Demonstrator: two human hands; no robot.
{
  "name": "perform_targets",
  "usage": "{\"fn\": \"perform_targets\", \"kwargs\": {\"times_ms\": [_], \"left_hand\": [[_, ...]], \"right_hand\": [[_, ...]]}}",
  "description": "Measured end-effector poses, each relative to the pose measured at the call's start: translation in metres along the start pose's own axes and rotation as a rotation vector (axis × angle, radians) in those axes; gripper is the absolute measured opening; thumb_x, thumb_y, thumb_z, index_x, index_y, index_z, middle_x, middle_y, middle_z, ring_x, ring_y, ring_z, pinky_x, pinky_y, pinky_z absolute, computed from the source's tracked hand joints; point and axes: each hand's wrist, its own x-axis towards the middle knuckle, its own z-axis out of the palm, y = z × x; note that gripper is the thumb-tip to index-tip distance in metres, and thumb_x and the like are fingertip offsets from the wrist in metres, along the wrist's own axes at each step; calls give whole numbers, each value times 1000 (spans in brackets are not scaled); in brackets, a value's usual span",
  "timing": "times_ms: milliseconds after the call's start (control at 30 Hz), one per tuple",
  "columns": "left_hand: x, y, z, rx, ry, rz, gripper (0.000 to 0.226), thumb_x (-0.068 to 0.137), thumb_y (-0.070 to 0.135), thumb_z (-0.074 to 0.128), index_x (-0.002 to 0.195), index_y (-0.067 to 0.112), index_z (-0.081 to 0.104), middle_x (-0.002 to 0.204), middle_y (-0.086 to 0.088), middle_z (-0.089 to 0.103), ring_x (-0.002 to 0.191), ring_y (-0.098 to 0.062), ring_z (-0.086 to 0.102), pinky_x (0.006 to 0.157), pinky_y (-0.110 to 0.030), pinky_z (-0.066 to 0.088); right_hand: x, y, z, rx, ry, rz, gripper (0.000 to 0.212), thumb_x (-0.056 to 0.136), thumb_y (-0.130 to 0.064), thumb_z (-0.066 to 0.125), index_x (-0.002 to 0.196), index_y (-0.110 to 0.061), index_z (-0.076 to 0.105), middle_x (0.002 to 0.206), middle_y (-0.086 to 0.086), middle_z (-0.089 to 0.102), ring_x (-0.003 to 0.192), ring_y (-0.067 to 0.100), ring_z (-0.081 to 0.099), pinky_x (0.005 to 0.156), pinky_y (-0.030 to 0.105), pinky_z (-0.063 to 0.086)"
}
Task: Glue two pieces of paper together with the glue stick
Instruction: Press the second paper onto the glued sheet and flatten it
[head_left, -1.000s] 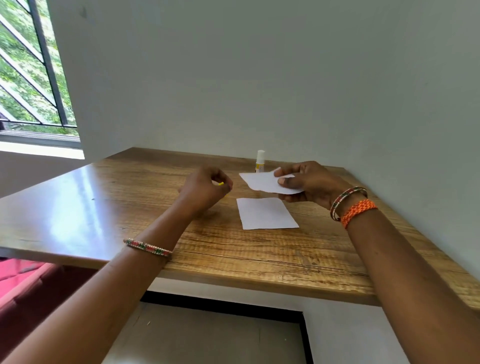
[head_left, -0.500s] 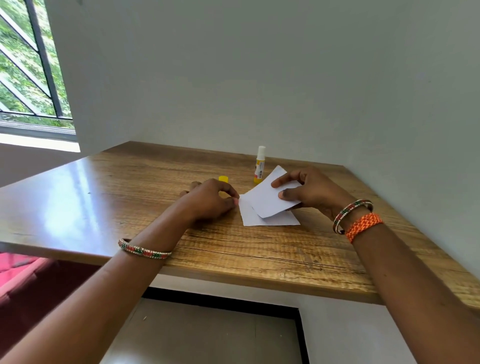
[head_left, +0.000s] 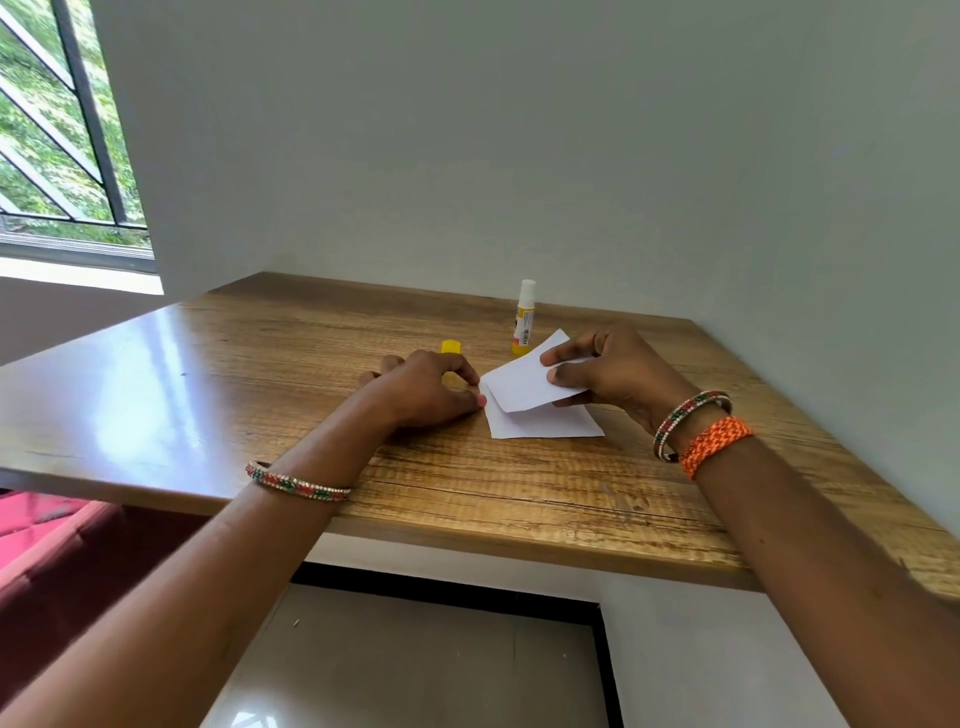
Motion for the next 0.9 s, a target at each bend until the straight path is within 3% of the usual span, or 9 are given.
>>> {"fn": "perform_targets", "kwargs": {"times_ms": [200, 700, 900], "left_hand": [[2, -1, 0, 32, -28, -3, 30, 85, 50, 54, 114, 41, 54, 150, -2, 33, 140, -31, 18, 113, -52, 18], [7, -2, 1, 45, -57, -29, 31, 85, 51, 54, 115, 42, 52, 150, -2, 33, 139, -32, 21, 113, -53, 19], [7, -3, 1, 33, -57, -37, 31, 85, 51, 55, 114, 41, 53, 150, -2, 33, 139, -32, 23, 113, -53, 21]], "right_hand": [[-1, -1, 3, 5, 23, 17, 24, 78, 6, 67, 101, 2, 68, 105, 5, 52, 98, 24, 57, 54, 19, 58], [-10, -4, 8, -56, 15, 0, 25, 79, 4, 66, 104, 2, 67, 106, 4, 49, 75, 7, 50, 40, 7, 44], [-9, -4, 9, -144, 45, -18, 27, 78, -2, 70, 105, -4, 70, 115, 4, 53, 83, 10, 52, 43, 5, 44]]}}
